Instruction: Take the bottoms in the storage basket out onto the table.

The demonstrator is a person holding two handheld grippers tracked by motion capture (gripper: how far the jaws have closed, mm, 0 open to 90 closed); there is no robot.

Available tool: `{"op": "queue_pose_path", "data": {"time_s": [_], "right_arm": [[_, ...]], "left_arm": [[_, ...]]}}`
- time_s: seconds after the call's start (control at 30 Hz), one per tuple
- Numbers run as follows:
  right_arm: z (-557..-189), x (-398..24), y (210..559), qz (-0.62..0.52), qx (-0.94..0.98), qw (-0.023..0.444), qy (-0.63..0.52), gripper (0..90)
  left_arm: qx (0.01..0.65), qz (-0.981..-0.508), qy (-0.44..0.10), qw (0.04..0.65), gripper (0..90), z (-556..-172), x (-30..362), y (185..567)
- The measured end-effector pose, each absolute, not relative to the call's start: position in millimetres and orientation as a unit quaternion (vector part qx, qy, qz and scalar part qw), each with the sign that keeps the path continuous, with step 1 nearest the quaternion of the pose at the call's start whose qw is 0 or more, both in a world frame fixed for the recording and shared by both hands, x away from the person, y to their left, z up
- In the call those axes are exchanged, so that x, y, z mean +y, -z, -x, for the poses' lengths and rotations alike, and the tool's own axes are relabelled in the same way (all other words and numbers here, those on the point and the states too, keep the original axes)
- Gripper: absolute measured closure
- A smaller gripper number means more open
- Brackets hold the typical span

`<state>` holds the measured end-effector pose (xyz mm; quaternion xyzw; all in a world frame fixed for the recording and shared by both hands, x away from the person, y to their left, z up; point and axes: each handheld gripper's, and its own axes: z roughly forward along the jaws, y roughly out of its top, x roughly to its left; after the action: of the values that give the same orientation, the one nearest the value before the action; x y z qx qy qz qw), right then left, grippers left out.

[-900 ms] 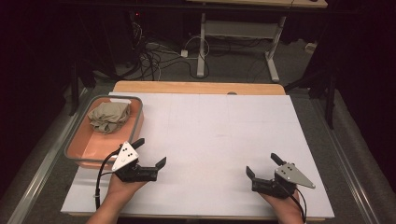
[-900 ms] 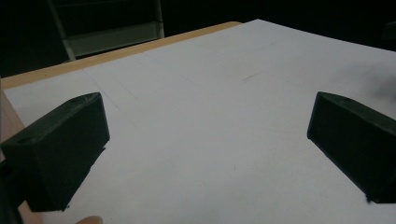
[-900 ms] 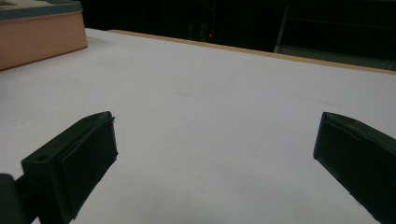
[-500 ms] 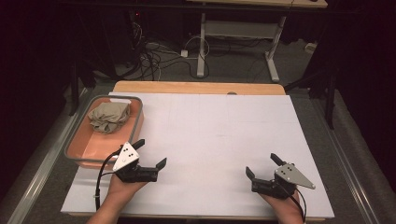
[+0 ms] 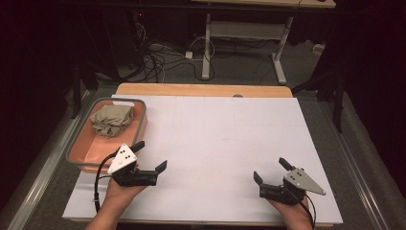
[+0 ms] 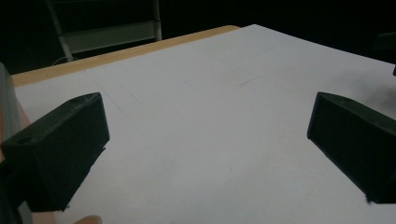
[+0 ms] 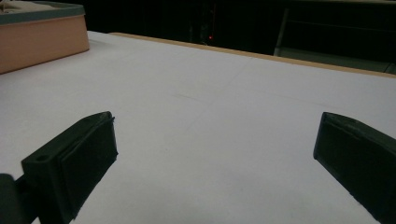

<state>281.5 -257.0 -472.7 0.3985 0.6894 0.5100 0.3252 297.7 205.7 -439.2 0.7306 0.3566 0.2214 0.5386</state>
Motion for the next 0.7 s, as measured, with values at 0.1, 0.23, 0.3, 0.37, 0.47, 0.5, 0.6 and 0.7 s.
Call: {"op": "queue_pose_path", "data": {"time_s": [0.1,0.23,0.3,0.37,0.47,0.5,0.6,0.7], "right_arm": [[-282.7,-257.6,473.1,-0.398,0.690,0.325,-0.509,0.3],[-282.9,-257.6,472.9,-0.398,0.691,0.325,-0.509,0.3],[-282.5,-258.2,472.5,-0.398,0.690,0.326,-0.509,0.3],[-282.4,-258.6,472.5,-0.397,0.690,0.326,-0.509,0.3],[-282.2,-258.6,472.6,-0.398,0.690,0.326,-0.509,0.3],[-282.2,-258.5,472.6,-0.398,0.690,0.326,-0.509,0.3],[-282.1,-257.9,472.8,-0.399,0.691,0.325,-0.509,0.3],[-281.8,-257.9,472.4,-0.399,0.690,0.326,-0.508,0.3]], "left_arm": [[0.358,-0.734,-0.220,0.533,0.0,-298.7,208.2,437.5],[0.364,-0.733,-0.225,0.529,0.0,-298.6,214.5,434.1],[0.368,-0.732,-0.231,0.526,0.0,-298.0,221.3,431.3],[0.373,-0.730,-0.233,0.524,0.0,-298.2,227.3,429.9],[0.379,-0.727,-0.237,0.521,0.0,-298.6,234.2,428.7],[0.383,-0.725,-0.239,0.520,0.0,-299.0,237.5,428.1],[0.393,-0.720,-0.246,0.516,0.0,-300.3,248.6,425.9],[0.408,-0.713,-0.260,0.507,0.0,-302.0,263.9,424.1]]}}
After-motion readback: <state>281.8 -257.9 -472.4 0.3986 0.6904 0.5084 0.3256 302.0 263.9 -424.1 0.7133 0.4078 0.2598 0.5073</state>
